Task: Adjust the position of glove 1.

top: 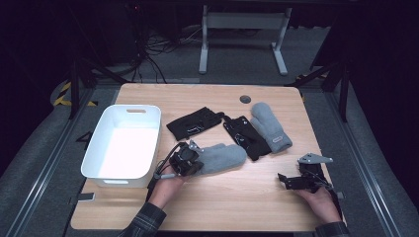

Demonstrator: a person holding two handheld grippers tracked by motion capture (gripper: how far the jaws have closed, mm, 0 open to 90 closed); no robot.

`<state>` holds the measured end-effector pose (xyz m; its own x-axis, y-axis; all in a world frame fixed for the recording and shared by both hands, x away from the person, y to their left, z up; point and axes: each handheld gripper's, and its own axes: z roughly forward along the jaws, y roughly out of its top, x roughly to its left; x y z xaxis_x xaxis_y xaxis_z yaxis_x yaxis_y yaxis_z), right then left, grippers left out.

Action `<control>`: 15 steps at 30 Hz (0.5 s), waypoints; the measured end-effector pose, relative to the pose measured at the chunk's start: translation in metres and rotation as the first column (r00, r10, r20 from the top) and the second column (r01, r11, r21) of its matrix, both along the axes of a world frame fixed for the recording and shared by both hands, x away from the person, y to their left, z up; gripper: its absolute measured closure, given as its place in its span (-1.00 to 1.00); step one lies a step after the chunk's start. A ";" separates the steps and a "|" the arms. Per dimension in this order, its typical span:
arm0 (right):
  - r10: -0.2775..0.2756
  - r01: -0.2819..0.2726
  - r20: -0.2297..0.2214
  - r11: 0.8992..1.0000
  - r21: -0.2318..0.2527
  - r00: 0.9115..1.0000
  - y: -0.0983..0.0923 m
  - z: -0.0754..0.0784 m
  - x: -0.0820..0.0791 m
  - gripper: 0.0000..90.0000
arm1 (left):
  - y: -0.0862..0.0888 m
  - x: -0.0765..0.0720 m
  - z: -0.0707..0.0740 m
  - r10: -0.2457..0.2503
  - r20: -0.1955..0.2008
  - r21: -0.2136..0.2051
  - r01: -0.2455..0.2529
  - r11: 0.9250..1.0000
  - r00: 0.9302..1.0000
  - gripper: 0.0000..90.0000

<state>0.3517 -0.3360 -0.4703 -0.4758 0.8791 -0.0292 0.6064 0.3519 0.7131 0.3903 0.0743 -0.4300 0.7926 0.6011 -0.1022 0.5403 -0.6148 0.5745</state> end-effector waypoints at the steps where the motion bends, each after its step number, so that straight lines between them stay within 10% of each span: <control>1: 0.000 0.000 0.000 1.000 0.000 1.000 0.000 0.000 0.000 -1.00 | 0.001 0.002 0.003 0.006 0.007 -0.006 -0.006 1.000 1.000 1.00; 10: 0.000 0.000 0.000 1.000 0.000 1.000 0.000 0.000 0.000 -1.00 | 0.005 0.033 0.019 0.111 0.093 -0.016 -0.110 0.994 0.990 1.00; 15: 0.000 0.000 0.000 1.000 0.000 1.000 0.000 0.000 0.000 -1.00 | 0.008 0.055 -0.002 0.190 0.038 0.003 -0.191 0.982 0.981 1.00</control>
